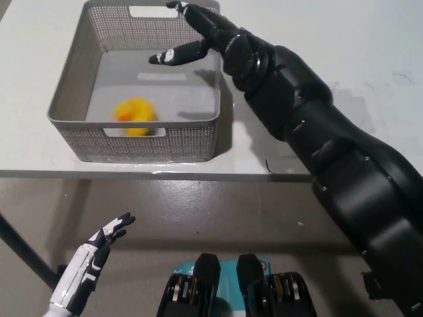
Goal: Use the right hand to pick up a yellow duck toy and place it into a container on the left hand side
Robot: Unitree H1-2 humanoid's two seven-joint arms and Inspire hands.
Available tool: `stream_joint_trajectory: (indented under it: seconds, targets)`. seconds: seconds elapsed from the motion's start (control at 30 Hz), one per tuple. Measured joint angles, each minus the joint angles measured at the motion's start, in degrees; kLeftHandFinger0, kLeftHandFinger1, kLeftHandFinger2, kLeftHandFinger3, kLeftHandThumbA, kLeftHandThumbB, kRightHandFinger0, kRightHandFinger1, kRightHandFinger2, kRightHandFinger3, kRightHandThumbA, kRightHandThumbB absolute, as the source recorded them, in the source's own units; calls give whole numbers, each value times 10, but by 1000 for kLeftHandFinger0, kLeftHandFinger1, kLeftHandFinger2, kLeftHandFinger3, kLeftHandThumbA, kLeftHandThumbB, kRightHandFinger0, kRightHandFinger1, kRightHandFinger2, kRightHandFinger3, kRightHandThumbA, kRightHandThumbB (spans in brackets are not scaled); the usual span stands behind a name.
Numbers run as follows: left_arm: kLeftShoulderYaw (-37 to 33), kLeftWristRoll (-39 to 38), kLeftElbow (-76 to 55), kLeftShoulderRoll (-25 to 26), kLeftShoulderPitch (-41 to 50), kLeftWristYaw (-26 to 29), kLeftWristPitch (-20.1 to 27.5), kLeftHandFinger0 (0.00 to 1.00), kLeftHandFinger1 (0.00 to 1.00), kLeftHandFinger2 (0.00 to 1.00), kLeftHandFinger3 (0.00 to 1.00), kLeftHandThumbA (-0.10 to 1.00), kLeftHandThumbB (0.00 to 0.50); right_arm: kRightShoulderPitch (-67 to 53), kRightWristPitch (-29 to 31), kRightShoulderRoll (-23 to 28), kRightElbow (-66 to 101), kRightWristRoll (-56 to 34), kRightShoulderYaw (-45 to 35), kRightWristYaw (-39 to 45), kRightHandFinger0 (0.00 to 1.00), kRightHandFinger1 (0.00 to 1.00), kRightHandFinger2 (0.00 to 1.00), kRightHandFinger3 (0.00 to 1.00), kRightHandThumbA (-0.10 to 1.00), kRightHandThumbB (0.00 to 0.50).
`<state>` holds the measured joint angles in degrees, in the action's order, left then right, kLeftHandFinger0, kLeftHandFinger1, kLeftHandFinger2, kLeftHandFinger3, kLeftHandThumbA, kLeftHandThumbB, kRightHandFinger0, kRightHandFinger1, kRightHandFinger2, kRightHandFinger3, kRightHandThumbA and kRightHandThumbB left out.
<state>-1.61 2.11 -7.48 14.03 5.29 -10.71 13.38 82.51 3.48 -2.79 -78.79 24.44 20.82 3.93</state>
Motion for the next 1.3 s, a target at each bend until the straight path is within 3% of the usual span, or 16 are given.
stream_joint_trajectory:
  seconds: [0.13,0.37,0.53,0.7,0.8,0.83,0.87,1.0,1.07,1.27,1.3]
  targets:
    - [0,0,0,-1,2,0,-1,1000,1000,1000,1000,1000,210,-33,0,32,84,0,-5,7,1000,1000,1000,1000,1000,348]
    - [0,0,1,-1,2,0,-2,1000,1000,1000,1000,1000,193,-120,-12,82,239,-1,-31,11,1000,1000,1000,1000,1000,332]
    - [0,0,4,-2,2,-1,-3,1000,1000,1000,1000,1000,212,-190,-22,114,340,-4,-65,13,1000,1000,1000,1000,933,244]
    - [0,0,9,-2,2,-1,-4,1000,1000,1000,1000,1000,205,-273,-27,146,445,-12,-109,14,1000,1000,1000,1000,999,264]
    - [0,1,13,-2,2,-2,-5,1000,1000,1000,1000,1000,200,-329,-29,161,505,-15,-136,14,1000,1000,1000,1000,952,269]
    - [1,1,14,-2,2,-2,-6,1000,1000,1000,1000,1000,195,-349,-29,164,521,-16,-145,14,1000,1000,1000,1000,996,303]
    - [1,1,15,-2,2,-2,-7,1000,1000,1000,1000,1000,193,-374,-30,168,547,-20,-156,14,1000,1000,1000,1000,1000,305]
    - [1,1,17,-2,2,-2,-10,1000,1000,1000,1000,1000,178,-473,-31,172,630,-33,-187,14,1000,1000,1000,1000,1000,259]
    - [1,1,17,-2,2,-2,-11,1000,1000,1000,1000,1000,171,-520,-31,171,666,-39,-197,14,1000,1000,1000,1000,980,302]
    - [1,2,17,-2,1,-3,-11,1000,1000,1000,1000,1000,144,-690,-20,157,781,-70,-210,14,1000,1000,1000,1000,1000,249]
    - [1,2,17,-2,1,-3,-11,1000,1000,1000,1000,1000,137,-732,-10,151,807,-82,-210,14,1000,1000,1000,1000,1000,282]
